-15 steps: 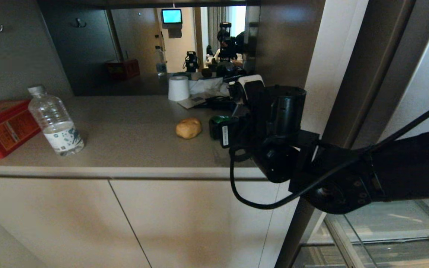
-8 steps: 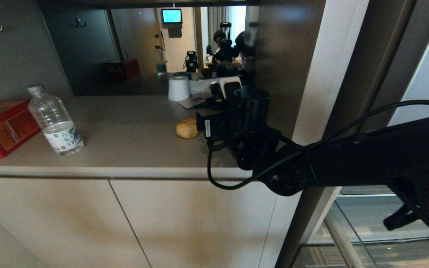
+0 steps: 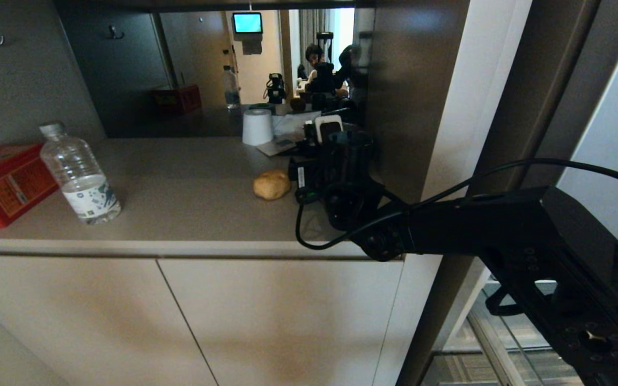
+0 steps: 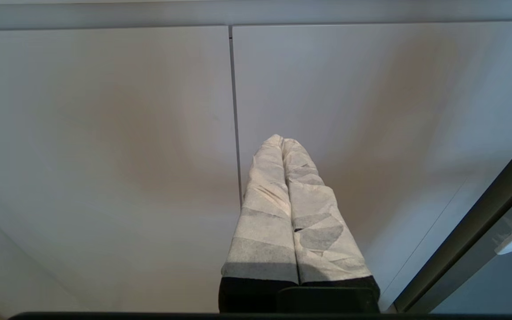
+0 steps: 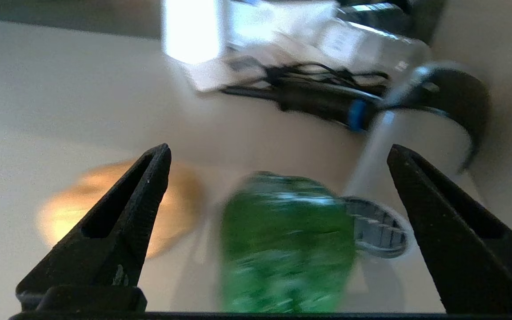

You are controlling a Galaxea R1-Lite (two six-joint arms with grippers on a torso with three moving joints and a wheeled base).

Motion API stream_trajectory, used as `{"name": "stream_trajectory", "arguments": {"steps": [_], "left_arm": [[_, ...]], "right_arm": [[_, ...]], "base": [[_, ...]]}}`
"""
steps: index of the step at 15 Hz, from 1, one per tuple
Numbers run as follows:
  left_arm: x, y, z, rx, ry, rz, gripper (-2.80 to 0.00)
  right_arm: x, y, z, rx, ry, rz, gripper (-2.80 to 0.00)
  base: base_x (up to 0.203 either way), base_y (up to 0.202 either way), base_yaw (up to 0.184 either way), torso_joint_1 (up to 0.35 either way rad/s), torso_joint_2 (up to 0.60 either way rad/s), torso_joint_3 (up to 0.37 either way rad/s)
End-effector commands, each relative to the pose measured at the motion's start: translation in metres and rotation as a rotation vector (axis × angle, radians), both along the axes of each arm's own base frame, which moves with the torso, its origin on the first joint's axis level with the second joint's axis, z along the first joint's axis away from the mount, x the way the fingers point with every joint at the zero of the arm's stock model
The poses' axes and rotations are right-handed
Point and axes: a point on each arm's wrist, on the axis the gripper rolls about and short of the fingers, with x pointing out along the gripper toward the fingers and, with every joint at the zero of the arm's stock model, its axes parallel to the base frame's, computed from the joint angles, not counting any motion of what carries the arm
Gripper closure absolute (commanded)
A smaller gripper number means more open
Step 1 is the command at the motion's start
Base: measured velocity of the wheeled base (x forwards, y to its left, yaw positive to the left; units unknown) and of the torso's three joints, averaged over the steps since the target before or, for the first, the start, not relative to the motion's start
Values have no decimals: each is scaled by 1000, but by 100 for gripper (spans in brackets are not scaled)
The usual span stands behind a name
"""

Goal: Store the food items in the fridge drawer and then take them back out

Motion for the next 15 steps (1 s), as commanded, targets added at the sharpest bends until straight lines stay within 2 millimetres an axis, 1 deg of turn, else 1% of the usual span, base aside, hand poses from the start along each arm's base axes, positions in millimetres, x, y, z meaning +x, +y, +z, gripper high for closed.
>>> {"name": "stream_trajectory", "arguments": {"steps": [1, 4, 10, 15], "left_arm": [[0, 0, 0, 0, 1, 0, 0], [0, 0, 0, -1, 1, 0, 0], [0, 0, 0, -1, 3, -1, 0], [0, 0, 0, -1, 3, -1, 0]], "right_arm": [[6, -5, -3, 1, -1, -18, -280], [7, -6, -2, -1, -1, -19, -280], [10, -4, -14, -24, 27, -23, -280], [15, -2, -28, -49, 57, -26, -280]], "base": [[0, 0, 0, 0, 0, 0], [0, 0, 0, 0, 0, 0], [0, 0, 0, 0, 0, 0], [0, 0, 0, 0, 0, 0]]}}
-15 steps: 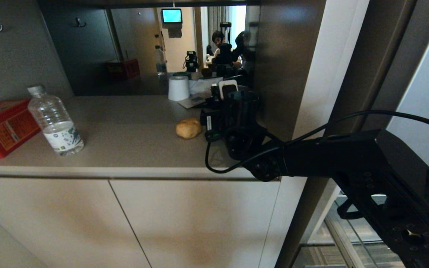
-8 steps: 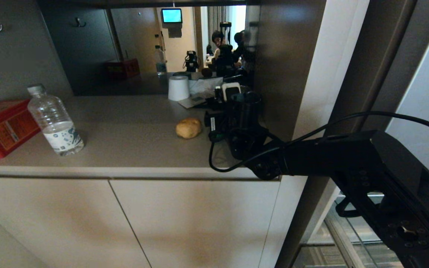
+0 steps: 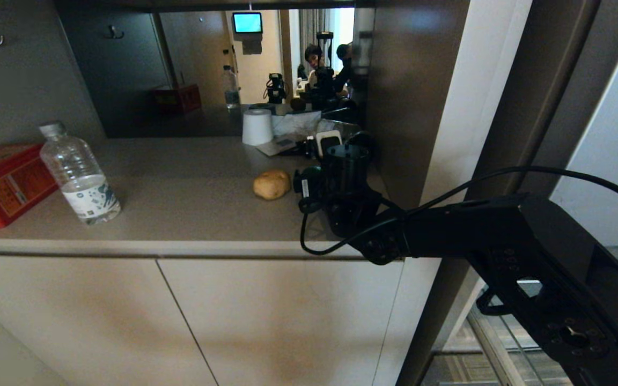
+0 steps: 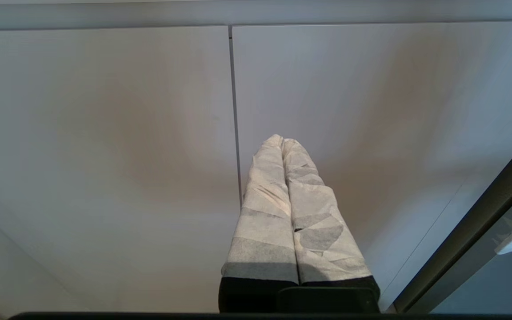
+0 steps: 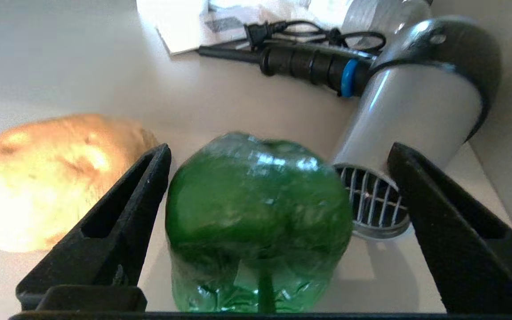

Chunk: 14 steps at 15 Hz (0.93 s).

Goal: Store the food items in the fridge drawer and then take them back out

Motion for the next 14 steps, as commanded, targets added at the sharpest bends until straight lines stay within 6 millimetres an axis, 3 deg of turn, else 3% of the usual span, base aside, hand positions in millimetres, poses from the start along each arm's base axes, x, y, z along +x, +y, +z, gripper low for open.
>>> {"name": "stream_trajectory", "arguments": {"steps": [1, 9, 14], "left_arm": [[0, 0, 0, -1, 1, -1, 0], [0, 0, 0, 0, 2, 1, 0], [0, 0, 0, -1, 1, 1, 0]], "right_arm": [[2, 0, -4, -3, 3, -6, -280], [12, -3, -23, -22, 29, -21, -280], [10, -5, -16, -7, 16, -22, -280]], "base": [[0, 0, 0, 0, 0, 0], [0, 0, 0, 0, 0, 0], [0, 0, 0, 0, 0, 0]]}}
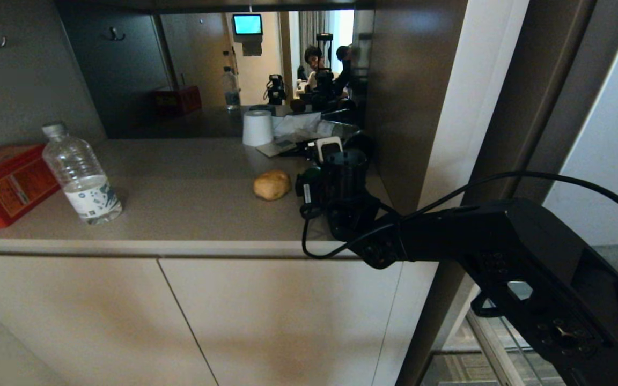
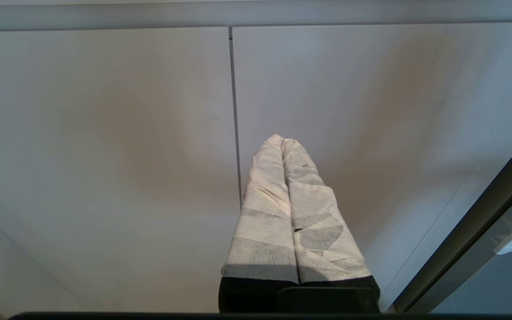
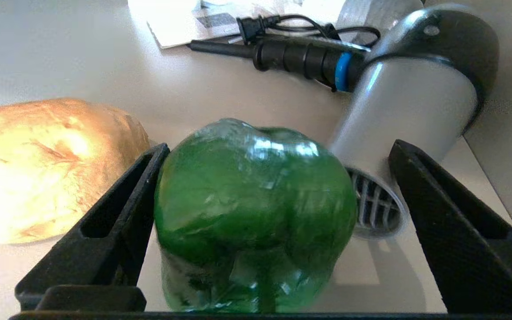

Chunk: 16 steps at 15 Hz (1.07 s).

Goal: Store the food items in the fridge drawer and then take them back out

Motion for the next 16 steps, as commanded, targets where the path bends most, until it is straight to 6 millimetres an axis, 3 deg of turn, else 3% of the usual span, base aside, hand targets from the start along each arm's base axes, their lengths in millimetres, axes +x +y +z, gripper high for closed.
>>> {"name": "stream_trajectory", "arguments": {"steps": [1, 7, 16], "left_arm": [[0, 0, 0, 0, 3, -1, 0], [0, 0, 0, -1, 1, -1, 0], [0, 0, 0, 1, 1, -1, 0]], "right_arm": [[-3, -1, 8, 9, -13, 0, -280], [-8, -4, 23, 18, -35, 1, -280], [-9, -3, 1, -22, 20, 6, -280]], "base": [[0, 0, 0, 0, 0, 0], [0, 0, 0, 0, 0, 0], [0, 0, 0, 0, 0, 0]]}}
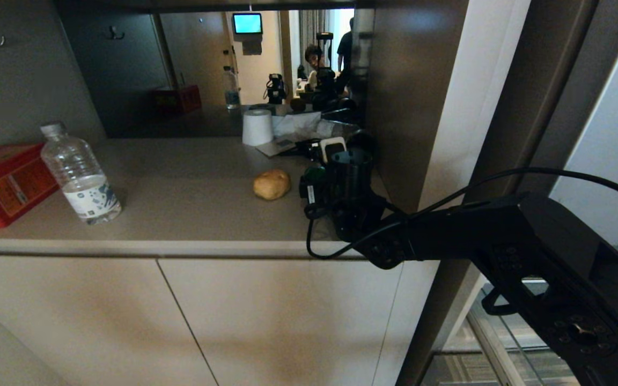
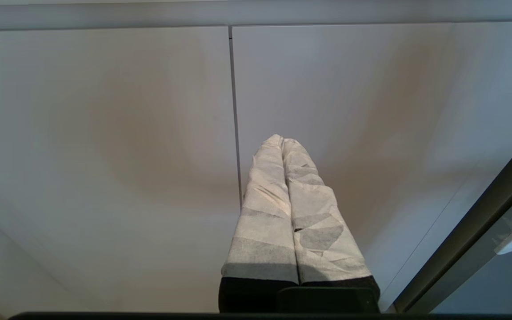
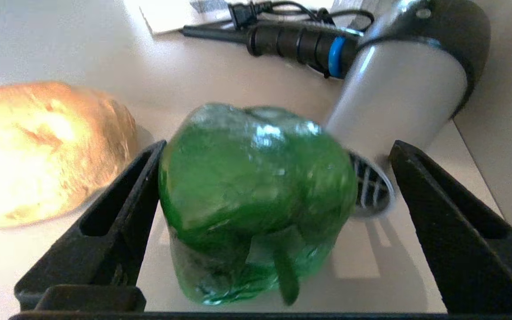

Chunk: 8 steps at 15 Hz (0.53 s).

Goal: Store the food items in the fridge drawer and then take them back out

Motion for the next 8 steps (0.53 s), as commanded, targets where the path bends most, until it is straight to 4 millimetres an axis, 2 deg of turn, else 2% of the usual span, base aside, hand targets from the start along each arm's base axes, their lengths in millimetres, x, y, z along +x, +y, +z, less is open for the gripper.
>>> {"name": "stream_trajectory", "arguments": {"steps": [1, 8], "left_arm": [[0, 0, 0, -1, 2, 0, 0], [0, 0, 0, 0, 1, -1, 0]], "right_arm": [[1, 1, -7, -8, 12, -1, -280], [2, 1, -9, -7, 13, -3, -280]], "base": [[0, 0, 0, 0, 0, 0], [0, 0, 0, 0, 0, 0]]}}
